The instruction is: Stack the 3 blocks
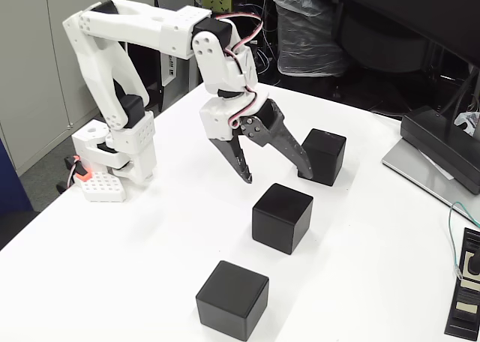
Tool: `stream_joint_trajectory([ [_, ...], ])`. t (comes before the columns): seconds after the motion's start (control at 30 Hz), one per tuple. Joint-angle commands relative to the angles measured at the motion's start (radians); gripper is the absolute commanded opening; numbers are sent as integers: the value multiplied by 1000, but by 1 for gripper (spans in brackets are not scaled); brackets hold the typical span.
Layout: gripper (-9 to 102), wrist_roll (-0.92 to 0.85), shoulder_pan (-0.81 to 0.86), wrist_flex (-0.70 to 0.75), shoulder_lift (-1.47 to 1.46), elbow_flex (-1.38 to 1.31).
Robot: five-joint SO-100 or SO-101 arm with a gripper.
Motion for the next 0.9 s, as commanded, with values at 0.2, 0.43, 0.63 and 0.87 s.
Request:
stream_joint_trajectory([
  [0.2, 37, 49, 58, -75, -69, -38],
  [0.43, 37, 64, 117, -146, -74, -26],
  [0.63, 37, 63, 115, -156, -210, -41],
  [0.87, 35, 63, 115, -230, -348, -120],
])
